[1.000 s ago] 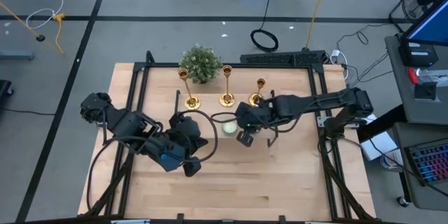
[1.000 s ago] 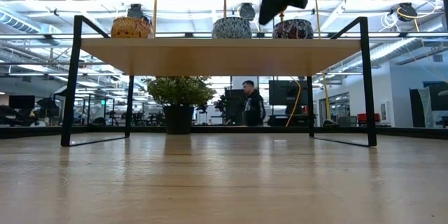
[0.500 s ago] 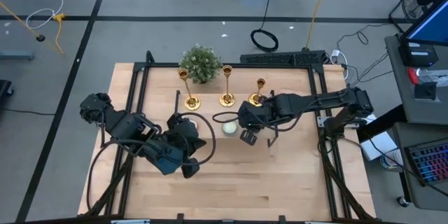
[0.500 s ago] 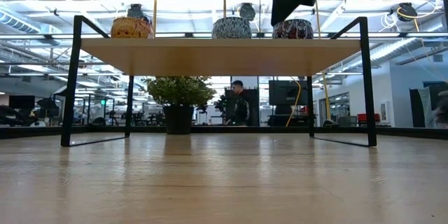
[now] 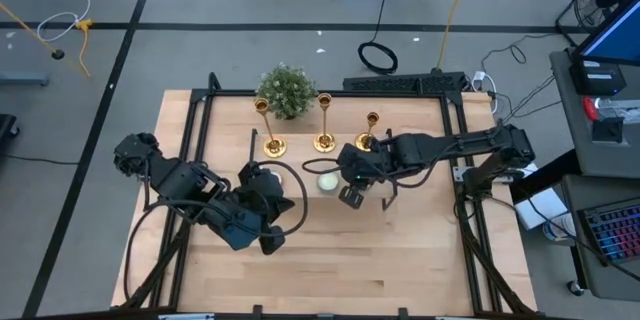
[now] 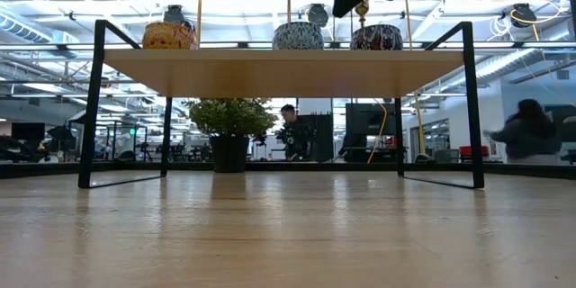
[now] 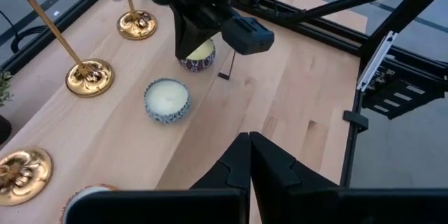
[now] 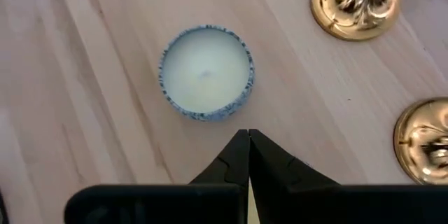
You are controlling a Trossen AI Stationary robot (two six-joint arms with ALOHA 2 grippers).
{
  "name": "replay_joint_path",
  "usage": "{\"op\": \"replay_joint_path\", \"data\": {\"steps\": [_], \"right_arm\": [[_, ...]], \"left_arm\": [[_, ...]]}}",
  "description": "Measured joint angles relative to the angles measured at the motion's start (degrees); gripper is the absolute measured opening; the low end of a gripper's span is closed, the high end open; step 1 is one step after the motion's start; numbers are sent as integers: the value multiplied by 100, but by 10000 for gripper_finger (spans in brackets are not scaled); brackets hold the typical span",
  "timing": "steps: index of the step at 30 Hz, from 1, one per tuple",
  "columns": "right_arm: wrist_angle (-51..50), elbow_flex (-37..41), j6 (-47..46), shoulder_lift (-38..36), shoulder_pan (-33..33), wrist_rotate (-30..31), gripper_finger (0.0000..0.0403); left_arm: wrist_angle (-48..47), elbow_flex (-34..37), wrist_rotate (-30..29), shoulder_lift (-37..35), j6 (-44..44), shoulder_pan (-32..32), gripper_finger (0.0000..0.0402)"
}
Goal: Stock candles and holders on shelf
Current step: Align the red scented candle with the other scented candles on the shelf
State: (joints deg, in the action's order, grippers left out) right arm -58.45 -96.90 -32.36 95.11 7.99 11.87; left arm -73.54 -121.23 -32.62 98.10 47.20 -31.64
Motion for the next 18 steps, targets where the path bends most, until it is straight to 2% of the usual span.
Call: {"op": "replay_joint_path", "data": {"steps": [13,18], "right_arm": [[-198,0,144,138,-2,8,0],[-377,2,156,137,-2,34,0]], "left_arm": [[0,0,-4,0,-41,0,3],[-2,0,-46,0,-55,0,12]]}}
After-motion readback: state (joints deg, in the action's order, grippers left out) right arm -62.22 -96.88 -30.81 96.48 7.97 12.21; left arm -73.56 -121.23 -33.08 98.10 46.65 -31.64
